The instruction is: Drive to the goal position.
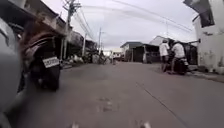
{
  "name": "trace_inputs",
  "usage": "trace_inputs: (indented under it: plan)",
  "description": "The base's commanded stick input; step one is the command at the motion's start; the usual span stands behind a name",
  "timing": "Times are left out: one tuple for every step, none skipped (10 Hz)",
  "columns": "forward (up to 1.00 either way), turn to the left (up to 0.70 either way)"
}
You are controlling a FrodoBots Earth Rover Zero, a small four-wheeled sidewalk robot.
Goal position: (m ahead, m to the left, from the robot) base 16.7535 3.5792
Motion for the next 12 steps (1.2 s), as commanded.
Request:
trace_inputs:
  plan:
    - [0.7,0.0]
    - [0.7,0.0]
    - [0.7,0.0]
    - [0.7,0.0]
    - [0.7,0.0]
    - [0.7,0.0]
    - [0.7,0.0]
    - [0.7,0.0]
    - [0.7,0.0]
    - [0.7,0.0]
    - [0.7,0.0]
    - [0.7,0.0]
